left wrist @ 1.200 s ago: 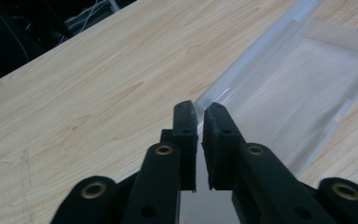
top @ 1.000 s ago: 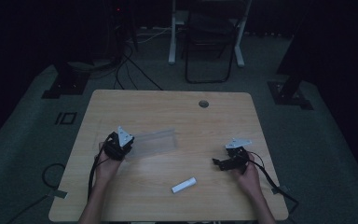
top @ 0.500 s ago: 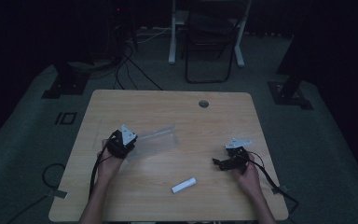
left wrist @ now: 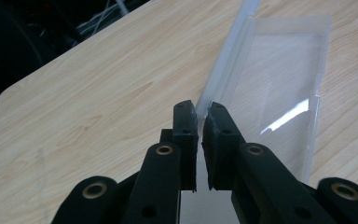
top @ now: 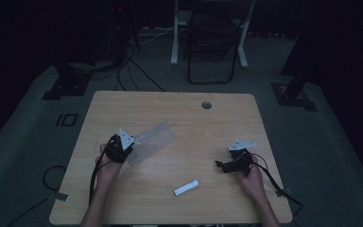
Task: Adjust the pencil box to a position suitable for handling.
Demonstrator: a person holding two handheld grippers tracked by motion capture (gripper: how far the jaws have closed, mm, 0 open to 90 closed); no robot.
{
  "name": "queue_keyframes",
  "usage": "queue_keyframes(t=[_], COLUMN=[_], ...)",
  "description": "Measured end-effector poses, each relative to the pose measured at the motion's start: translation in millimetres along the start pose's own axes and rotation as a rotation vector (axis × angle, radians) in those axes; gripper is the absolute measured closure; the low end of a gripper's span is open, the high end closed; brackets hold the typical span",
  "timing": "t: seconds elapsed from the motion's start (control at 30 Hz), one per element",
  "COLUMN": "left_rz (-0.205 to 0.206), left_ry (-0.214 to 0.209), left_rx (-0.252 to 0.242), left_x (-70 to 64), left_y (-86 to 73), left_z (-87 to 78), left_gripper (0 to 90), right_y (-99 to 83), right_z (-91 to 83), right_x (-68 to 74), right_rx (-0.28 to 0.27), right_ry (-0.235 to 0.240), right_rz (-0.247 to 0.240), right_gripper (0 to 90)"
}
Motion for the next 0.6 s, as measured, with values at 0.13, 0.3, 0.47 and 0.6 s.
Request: queue_keyframes(t=[0.13, 0.3, 0.47, 0.6], left_rz=[-0.012, -0.006, -0.016, -0.021], left_ry=[0.004, -0.005, -0.012, -0.012], left_rx=[-0.004, 0.001, -0.005, -0.010], left_x=[0.1, 0.3, -0.8, -0.9], left_y=[-2.3, -1.6, -0.7, -0.7], left_z=[-1.6, -1.3, -0.5, -1.4], left_gripper=[84.3, 83.3, 71.1, 67.9], right_y=[0.0, 0.0, 0.0, 0.0], right_z=[0.0, 0.0, 0.0, 0.0], right_x=[0.0, 0.0, 0.0, 0.0], right_rx=[0.000, 0.000, 0.000, 0.000], right_ry=[0.000, 0.000, 0.000, 0.000], right_rz=[0.000, 0.000, 0.000, 0.000], right_gripper=[11.6, 11.5, 11.5, 11.5])
Point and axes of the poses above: each handheld gripper's, and its own axes: z roughly forward along the jaws, y roughly out of its top, x roughly to its left, the point moved 3 cm from there along z, roughly forward along the jaws, and after that the axes turned 15 degrees about z, right-handed, at the moved point
